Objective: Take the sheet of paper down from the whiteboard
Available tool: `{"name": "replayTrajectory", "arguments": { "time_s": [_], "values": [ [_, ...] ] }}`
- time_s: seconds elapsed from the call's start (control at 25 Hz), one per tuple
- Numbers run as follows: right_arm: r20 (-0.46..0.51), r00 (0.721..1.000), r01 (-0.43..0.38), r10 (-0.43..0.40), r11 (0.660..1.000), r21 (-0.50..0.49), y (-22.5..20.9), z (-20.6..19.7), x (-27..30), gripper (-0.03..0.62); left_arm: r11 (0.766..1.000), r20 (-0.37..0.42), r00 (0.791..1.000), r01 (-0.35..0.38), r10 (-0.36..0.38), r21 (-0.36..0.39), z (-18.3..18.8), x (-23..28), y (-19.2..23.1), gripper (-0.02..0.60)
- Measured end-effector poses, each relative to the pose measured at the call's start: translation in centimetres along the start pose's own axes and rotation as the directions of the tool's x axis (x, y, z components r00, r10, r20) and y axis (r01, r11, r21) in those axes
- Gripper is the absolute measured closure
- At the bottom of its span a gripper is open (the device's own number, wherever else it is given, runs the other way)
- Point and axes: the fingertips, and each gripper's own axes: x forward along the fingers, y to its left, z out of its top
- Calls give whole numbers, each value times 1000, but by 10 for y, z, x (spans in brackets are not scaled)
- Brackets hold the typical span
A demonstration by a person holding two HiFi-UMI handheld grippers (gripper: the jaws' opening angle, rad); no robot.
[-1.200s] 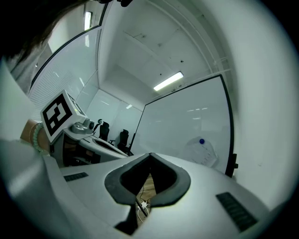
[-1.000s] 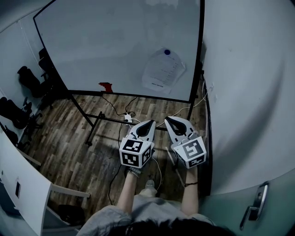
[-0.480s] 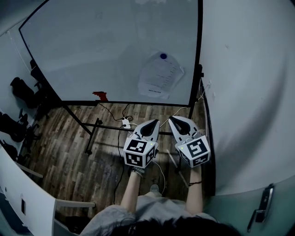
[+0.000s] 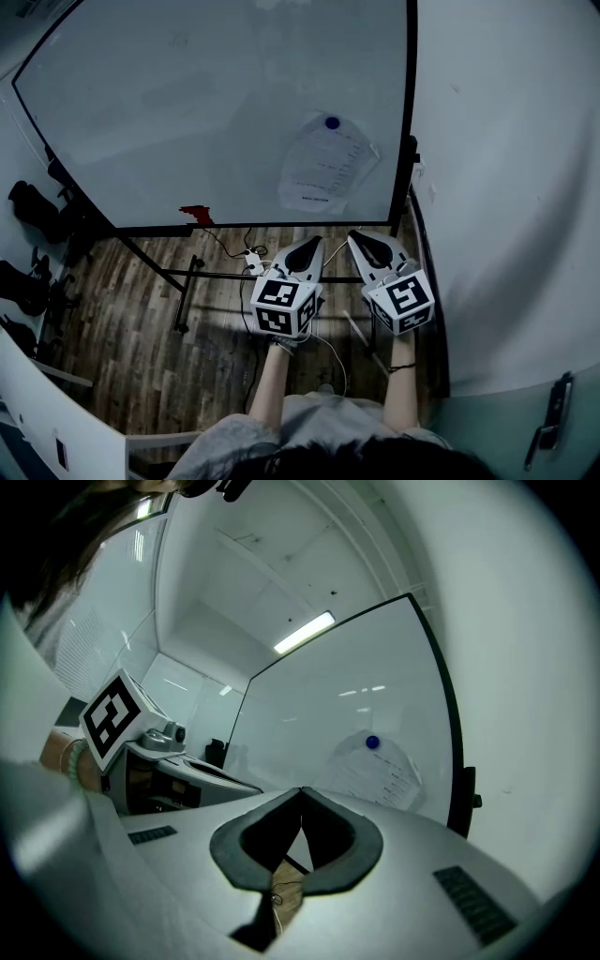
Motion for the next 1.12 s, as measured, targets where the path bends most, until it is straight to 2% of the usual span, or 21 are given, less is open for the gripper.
{"name": "replayTrajectory", "arguments": {
  "time_s": [0.2, 0.4, 0.8, 1.12],
  "values": [
    [32, 999, 29, -31, 998, 60, -11, -10, 23, 592, 1000, 14, 1000, 7, -7, -2, -3, 16, 26, 575],
    [27, 999, 45, -47, 997, 68, -36, -12, 31, 592, 999, 36, 999, -27, 28, -19, 3, 36, 40, 575],
    [11, 999, 41, -42, 996, 75, -99, -15, 58, 592, 998, 80, 995, -56, 58, -37, 28, 89, 48, 575],
    [10, 999, 43, -44, 995, 94, -141, -21, 74, 592, 996, 106, 990, -90, 90, -6, 54, 130, 58, 575]
  ]
}}
